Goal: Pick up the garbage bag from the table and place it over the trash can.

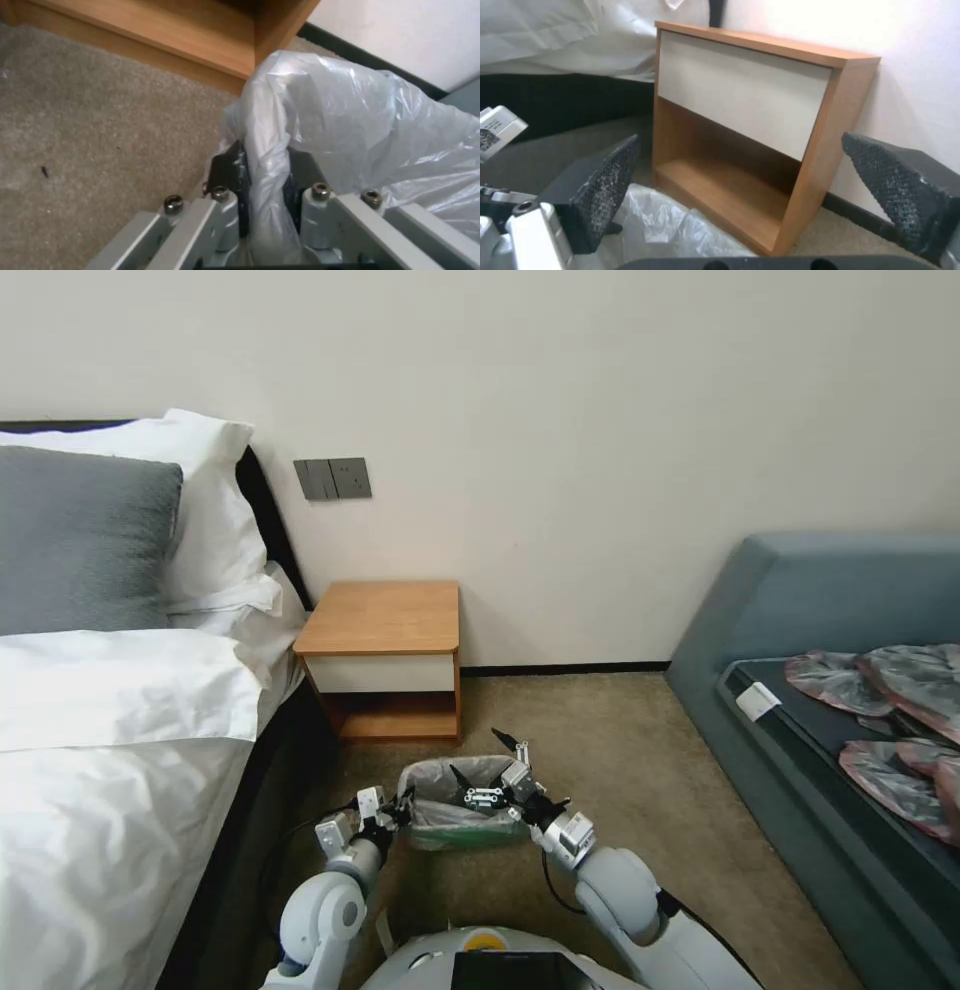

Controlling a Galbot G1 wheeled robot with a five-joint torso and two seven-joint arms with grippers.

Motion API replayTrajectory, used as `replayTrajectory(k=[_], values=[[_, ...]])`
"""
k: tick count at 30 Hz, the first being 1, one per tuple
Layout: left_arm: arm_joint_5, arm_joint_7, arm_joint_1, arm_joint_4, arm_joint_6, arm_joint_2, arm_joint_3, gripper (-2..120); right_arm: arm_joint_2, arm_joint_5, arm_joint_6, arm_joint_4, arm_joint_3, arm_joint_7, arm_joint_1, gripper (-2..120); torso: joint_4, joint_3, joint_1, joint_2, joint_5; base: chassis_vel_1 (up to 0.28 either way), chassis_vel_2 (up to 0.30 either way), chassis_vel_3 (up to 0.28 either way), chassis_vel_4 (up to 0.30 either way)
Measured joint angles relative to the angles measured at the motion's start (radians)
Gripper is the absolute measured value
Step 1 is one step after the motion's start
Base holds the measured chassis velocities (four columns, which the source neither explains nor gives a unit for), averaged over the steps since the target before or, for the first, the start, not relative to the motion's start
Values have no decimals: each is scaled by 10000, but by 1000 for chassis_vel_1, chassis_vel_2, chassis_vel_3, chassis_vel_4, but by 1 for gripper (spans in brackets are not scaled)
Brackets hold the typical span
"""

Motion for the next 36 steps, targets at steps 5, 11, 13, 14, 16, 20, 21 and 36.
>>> replayTrajectory(k=[5,11,13,14,16,20,21,36], values=[[-5,48,-26,-13,33,16,4,34,34,-3,18,-55,-35,-80,8,100,-1,0,0,0,1,0,0,0,0],[1,41,-113,-9,18,38,-38,54,50,-15,57,-85,-58,-194,5,100,0,0,0,0,0,0,0,0,0],[9,33,-148,1,2,20,-53,64,42,-18,58,-79,-57,-226,2,100,0,0,0,0,0,0,0,0,0],[12,31,-154,1,-5,16,-55,70,35,-19,58,-76,-56,-231,0,100,0,0,0,-1,1,0,0,0,0],[15,29,-155,1,-17,13,-55,73,29,-20,58,-74,-55,-236,0,100,0,0,0,0,1,0,0,0,0],[35,25,-150,-12,-70,6,-55,84,25,-22,58,-72,-53,-245,-2,100,1,0,0,-1,1,0,0,0,0],[107,49,-145,-49,-236,3,-67,94,48,-24,58,-71,-49,-239,-1,100,0,0,0,0,1,0,0,0,0],[3296,2124,-344,1531,-6542,207,-581,97,1047,-7,-1661,93,638,4966,-759,100,-2,0,0,0,0,0,0,0,0]])
